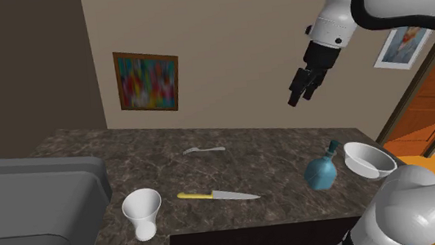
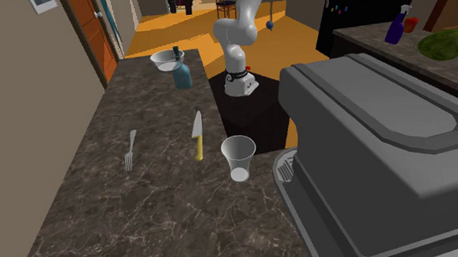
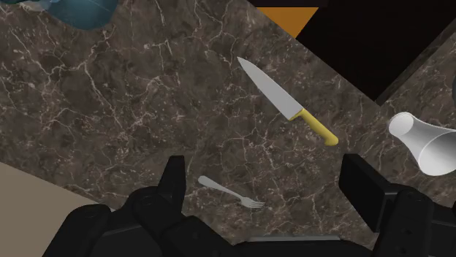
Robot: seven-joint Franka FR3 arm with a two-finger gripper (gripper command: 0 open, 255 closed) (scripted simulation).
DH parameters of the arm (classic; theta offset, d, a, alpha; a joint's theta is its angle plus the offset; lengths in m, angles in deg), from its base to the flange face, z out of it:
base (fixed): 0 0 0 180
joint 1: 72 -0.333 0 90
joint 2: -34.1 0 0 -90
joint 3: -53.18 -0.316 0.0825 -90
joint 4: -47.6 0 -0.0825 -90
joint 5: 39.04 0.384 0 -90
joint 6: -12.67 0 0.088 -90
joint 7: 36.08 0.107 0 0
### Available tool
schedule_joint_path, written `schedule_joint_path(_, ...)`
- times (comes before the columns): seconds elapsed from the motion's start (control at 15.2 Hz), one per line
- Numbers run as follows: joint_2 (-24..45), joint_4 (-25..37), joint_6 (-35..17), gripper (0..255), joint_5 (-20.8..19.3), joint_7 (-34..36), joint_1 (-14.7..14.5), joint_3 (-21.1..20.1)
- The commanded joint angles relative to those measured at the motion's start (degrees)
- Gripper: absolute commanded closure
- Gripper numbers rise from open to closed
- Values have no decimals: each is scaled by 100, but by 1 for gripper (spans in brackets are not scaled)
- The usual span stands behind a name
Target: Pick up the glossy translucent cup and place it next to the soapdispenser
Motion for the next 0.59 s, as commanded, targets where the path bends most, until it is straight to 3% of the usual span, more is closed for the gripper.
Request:
schedule_joint_path(0.0,0,0,0,0,0,0,0,0)
schedule_joint_path(0.53,769,-465,-1241,0,586,356,-271,-481)
